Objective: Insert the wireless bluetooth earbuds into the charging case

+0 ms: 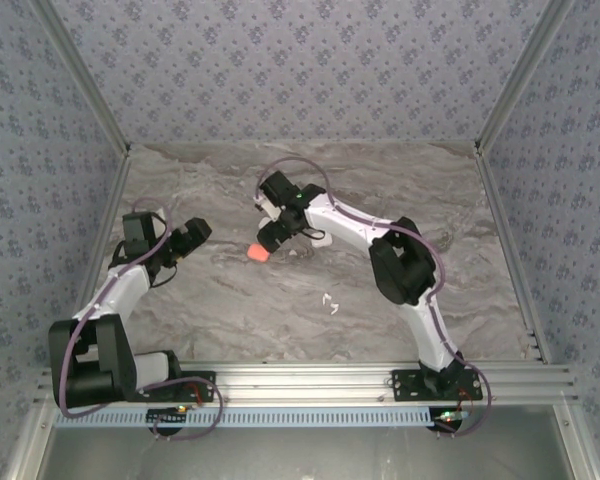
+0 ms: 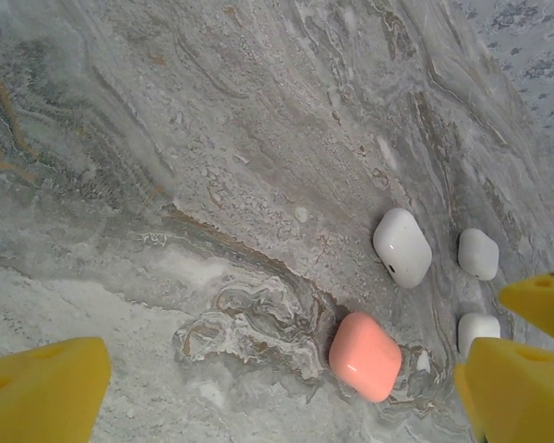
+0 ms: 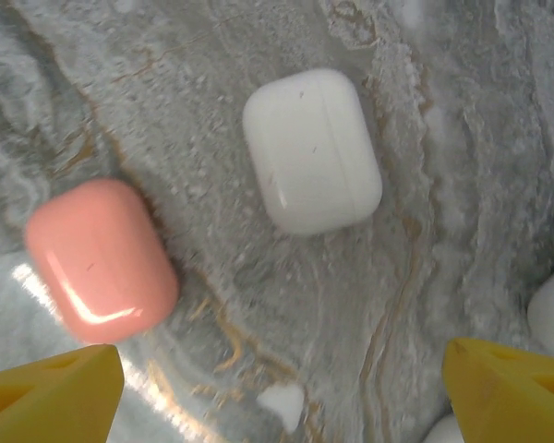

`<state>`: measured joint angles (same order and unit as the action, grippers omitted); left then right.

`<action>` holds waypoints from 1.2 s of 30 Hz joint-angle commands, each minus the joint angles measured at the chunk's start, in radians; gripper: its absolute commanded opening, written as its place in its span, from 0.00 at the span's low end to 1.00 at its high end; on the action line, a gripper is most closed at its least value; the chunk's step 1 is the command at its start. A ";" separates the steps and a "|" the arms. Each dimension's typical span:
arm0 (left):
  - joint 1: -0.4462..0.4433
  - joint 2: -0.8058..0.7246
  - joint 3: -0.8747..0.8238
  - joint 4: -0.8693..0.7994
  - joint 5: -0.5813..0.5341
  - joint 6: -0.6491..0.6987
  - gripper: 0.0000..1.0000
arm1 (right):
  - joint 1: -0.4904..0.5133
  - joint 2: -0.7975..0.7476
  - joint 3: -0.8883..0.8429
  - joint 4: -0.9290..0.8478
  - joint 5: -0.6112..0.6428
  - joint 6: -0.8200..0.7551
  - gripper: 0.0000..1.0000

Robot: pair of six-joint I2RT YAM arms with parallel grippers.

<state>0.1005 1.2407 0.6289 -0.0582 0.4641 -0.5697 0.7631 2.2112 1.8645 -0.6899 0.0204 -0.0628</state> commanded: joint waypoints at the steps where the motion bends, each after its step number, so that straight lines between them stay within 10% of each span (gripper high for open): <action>1: 0.005 -0.032 -0.009 -0.026 0.023 -0.008 0.98 | -0.010 0.077 0.105 -0.079 -0.004 -0.072 0.91; 20: 0.006 -0.050 -0.005 -0.058 0.011 0.002 0.98 | -0.035 0.332 0.401 -0.173 -0.048 -0.109 0.76; 36: 0.006 -0.080 0.024 -0.100 0.073 0.034 0.94 | -0.045 0.212 0.305 -0.069 -0.056 -0.172 0.36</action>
<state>0.1005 1.1831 0.6239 -0.1356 0.4896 -0.5606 0.7227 2.5103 2.2211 -0.7929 -0.0380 -0.2024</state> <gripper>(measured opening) 0.947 0.407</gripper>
